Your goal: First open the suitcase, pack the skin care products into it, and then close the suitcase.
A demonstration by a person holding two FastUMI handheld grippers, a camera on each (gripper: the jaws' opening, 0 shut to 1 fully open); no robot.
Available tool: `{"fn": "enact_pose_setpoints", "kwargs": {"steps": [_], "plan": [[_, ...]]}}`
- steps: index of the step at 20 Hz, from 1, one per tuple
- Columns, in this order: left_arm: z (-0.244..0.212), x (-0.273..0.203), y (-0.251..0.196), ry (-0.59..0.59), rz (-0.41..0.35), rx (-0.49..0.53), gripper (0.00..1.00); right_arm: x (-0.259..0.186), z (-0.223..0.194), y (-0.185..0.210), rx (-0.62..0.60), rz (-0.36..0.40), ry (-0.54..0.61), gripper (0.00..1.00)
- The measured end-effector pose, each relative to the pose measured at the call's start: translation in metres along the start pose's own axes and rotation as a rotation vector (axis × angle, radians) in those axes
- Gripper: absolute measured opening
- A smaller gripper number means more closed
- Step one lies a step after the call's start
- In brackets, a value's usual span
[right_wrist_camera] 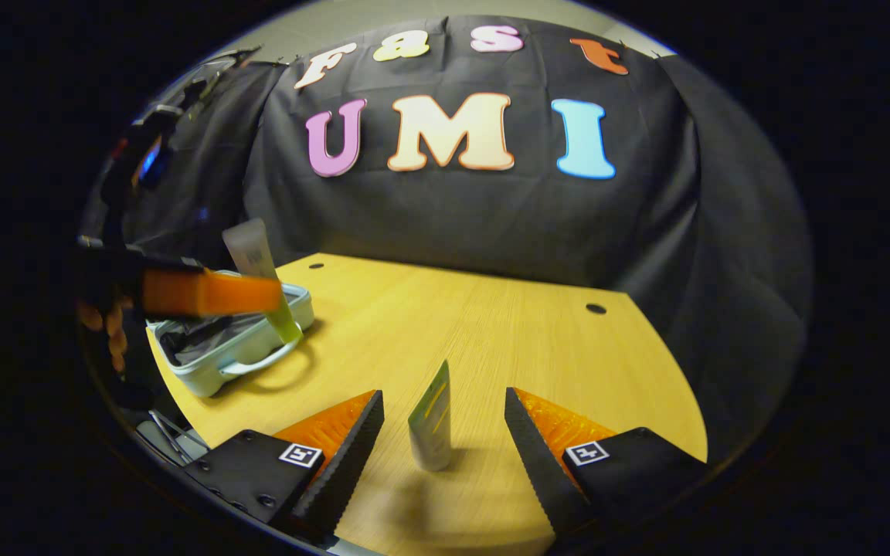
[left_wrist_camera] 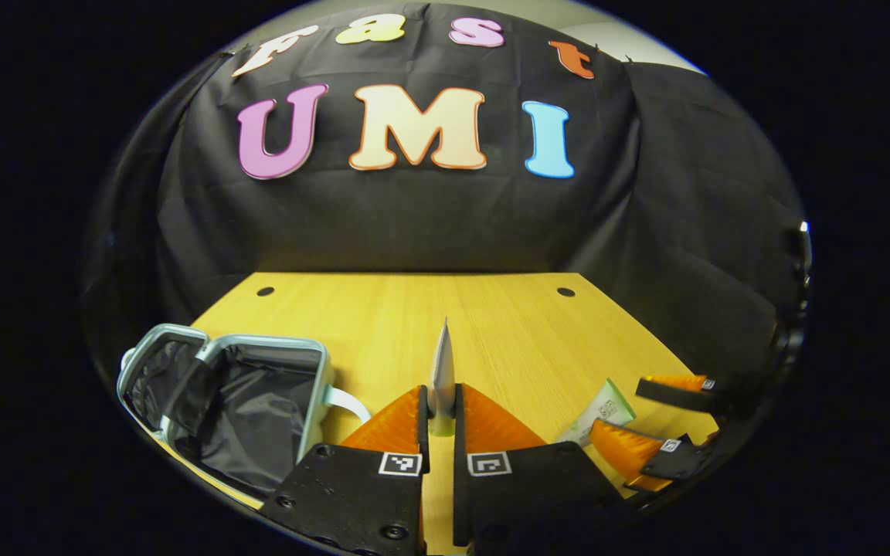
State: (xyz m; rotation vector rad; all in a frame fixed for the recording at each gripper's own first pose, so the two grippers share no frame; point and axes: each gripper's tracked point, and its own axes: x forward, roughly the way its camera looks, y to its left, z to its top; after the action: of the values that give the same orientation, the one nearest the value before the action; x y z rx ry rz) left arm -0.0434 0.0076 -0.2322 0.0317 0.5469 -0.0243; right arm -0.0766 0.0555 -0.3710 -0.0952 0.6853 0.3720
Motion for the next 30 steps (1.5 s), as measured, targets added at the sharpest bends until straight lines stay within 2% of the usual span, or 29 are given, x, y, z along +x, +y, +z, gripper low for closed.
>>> {"fn": "enact_pose_setpoints", "kwargs": {"steps": [2, 3, 4, 6, 7, 9, 10, 12, 14, 18, 21, 24, 25, 26, 30], "plan": [[0.005, -0.010, 0.015, -0.008, 0.031, -0.011, 0.07, 0.010, -0.018, -0.001, 0.032, -0.004, 0.039, 0.92], [0.005, -0.015, 0.023, -0.009, 0.051, -0.016, 0.07, 0.015, -0.024, 0.001, 0.039, -0.003, 0.059, 0.81], [0.004, -0.020, 0.031, -0.007, 0.069, -0.020, 0.07, 0.020, -0.031, 0.001, 0.039, -0.004, 0.078, 0.77], [0.002, -0.026, 0.044, 0.000, 0.102, -0.035, 0.07, 0.029, -0.041, 0.003, 0.043, -0.002, 0.099, 0.75], [0.000, -0.030, 0.051, 0.008, 0.117, -0.042, 0.07, 0.028, -0.040, 0.004, 0.046, 0.004, 0.099, 0.68], [-0.003, -0.035, 0.065, 0.018, 0.148, -0.049, 0.07, 0.029, -0.040, 0.003, 0.046, -0.001, 0.124, 0.39], [-0.004, -0.038, 0.075, 0.022, 0.174, -0.044, 0.07, 0.029, -0.040, 0.000, 0.047, -0.016, 0.133, 0.36], [-0.006, -0.047, 0.100, 0.044, 0.235, -0.012, 0.07, 0.026, -0.035, 0.004, 0.065, 0.012, 0.159, 0.21], [-0.009, -0.053, 0.130, 0.066, 0.282, 0.006, 0.07, 0.022, -0.022, 0.014, 0.100, 0.053, 0.160, 0.23], [-0.032, -0.047, 0.188, 0.173, 0.308, 0.029, 0.07, 0.015, 0.019, 0.052, 0.142, 0.109, 0.120, 0.23], [-0.060, -0.031, 0.219, 0.278, 0.281, 0.035, 0.07, 0.011, 0.048, 0.099, 0.152, 0.152, 0.115, 0.23], [-0.086, -0.017, 0.238, 0.359, 0.253, 0.005, 0.07, 0.006, 0.077, 0.160, 0.178, 0.243, 0.114, 0.23], [-0.094, -0.013, 0.244, 0.380, 0.243, -0.002, 0.07, 0.007, 0.084, 0.179, 0.186, 0.267, 0.118, 0.19], [-0.099, -0.010, 0.251, 0.398, 0.242, -0.003, 0.07, 0.009, 0.090, 0.197, 0.197, 0.291, 0.124, 0.23], [-0.120, 0.004, 0.261, 0.433, 0.178, -0.045, 0.08, 0.027, 0.087, 0.261, 0.259, 0.347, 0.216, 0.23]]}}
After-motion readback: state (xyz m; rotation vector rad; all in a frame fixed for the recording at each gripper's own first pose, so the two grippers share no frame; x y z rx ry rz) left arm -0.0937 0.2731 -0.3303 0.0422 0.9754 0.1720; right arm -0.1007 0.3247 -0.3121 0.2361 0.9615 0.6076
